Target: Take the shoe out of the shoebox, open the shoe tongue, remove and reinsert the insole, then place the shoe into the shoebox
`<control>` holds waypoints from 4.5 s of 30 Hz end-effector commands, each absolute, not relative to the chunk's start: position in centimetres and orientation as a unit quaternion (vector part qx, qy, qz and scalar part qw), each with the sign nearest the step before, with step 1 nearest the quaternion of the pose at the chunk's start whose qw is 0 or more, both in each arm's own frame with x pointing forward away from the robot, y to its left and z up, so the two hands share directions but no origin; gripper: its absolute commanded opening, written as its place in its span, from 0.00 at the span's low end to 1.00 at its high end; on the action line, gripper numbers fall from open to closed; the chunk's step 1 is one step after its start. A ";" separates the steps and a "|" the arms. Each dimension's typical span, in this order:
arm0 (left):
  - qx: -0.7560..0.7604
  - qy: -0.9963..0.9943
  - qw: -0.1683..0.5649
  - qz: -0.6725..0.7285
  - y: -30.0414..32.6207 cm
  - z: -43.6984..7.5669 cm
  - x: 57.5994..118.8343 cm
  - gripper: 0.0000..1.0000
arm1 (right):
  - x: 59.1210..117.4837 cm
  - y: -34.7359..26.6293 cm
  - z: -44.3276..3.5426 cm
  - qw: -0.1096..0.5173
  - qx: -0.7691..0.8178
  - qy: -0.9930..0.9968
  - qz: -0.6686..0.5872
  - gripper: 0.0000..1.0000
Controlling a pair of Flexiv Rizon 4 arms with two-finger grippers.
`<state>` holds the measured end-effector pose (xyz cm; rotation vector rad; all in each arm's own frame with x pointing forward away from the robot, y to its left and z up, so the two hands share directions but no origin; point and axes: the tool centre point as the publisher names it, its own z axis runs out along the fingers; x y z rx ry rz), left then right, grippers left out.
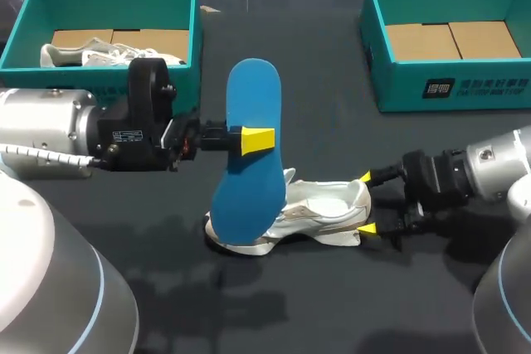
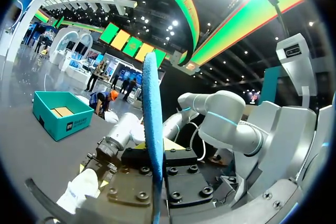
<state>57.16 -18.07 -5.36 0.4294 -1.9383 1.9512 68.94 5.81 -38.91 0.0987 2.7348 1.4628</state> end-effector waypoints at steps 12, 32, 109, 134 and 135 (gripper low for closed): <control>0.153 -0.685 0.177 0.690 -18.1 -5.4 57.0 0.00 | 69.0 2.8 -33.1 -0.046 0.052 0.971 0.228 1.00; 0.153 -0.685 0.177 0.690 -18.1 -5.4 57.0 0.00 | 68.8 3.3 -32.1 -0.094 0.076 0.985 0.120 1.00; 0.153 -0.685 0.177 0.690 -18.1 -5.4 57.0 0.00 | 73.6 14.5 -38.4 -0.063 0.050 0.993 0.082 0.65; 0.153 -0.685 0.177 0.690 -18.1 -5.4 57.0 0.00 | 72.1 14.5 -40.4 -0.076 0.049 0.995 0.037 0.45; 0.153 -0.685 0.177 0.690 -18.1 -5.4 57.0 0.00 | 72.1 14.4 -40.4 -0.076 0.047 0.995 0.037 0.42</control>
